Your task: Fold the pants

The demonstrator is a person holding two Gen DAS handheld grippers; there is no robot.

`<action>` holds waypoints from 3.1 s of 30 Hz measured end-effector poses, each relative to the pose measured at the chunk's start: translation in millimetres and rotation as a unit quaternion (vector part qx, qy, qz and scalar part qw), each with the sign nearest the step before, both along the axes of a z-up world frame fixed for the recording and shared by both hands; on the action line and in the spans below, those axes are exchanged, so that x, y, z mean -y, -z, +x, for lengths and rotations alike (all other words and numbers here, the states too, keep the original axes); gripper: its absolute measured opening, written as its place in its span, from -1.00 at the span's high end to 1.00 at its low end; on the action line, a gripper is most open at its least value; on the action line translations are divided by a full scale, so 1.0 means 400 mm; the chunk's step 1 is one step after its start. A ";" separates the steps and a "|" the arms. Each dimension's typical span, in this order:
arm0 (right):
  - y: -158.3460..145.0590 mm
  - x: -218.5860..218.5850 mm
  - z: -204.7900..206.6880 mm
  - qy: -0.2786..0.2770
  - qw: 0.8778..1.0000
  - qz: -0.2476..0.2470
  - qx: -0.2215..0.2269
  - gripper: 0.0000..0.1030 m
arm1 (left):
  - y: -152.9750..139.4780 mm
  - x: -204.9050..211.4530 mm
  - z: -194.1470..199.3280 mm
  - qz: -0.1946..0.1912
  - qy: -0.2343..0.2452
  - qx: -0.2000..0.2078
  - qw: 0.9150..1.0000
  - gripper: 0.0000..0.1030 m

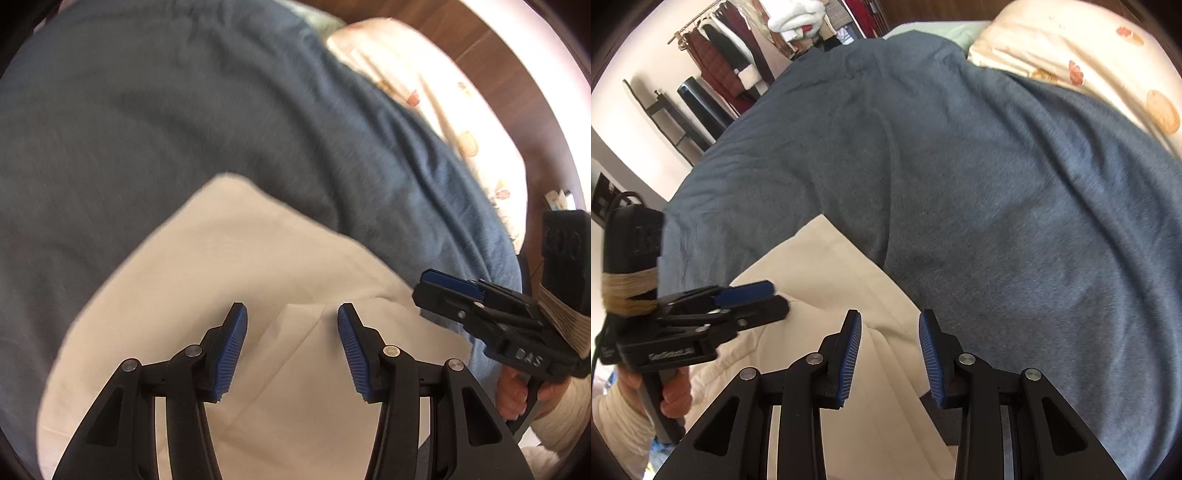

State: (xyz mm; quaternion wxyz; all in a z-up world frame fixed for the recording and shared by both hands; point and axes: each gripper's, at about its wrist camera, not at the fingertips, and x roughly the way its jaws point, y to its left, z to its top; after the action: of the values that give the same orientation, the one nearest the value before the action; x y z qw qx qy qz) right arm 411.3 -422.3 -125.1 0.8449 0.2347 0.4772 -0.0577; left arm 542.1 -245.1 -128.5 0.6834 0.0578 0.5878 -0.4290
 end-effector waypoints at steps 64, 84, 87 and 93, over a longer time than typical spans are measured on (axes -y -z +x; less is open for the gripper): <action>-0.110 -0.416 0.163 -0.184 0.978 -0.038 0.088 0.34 | -0.161 -0.622 -0.168 0.109 -0.270 0.166 0.942 0.08; -0.002 -0.590 0.160 -0.236 0.971 -0.032 0.035 0.34 | 0.044 -0.742 -0.099 0.050 -0.365 0.026 0.929 0.09; 0.005 -0.594 0.161 -0.239 0.970 -0.032 0.031 0.34 | 0.062 -0.740 -0.096 0.045 -0.365 0.013 0.930 0.10; 0.013 -0.595 0.158 -0.239 0.970 -0.028 0.022 0.34 | 0.025 -0.711 -0.115 0.058 -0.353 0.058 0.932 0.41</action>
State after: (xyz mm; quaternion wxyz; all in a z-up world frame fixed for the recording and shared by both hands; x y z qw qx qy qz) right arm 474.5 -184.2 -130.4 0.8507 0.0909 0.4989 0.1380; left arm 496.0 39.4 -138.6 0.8188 -0.0888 0.5541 -0.1211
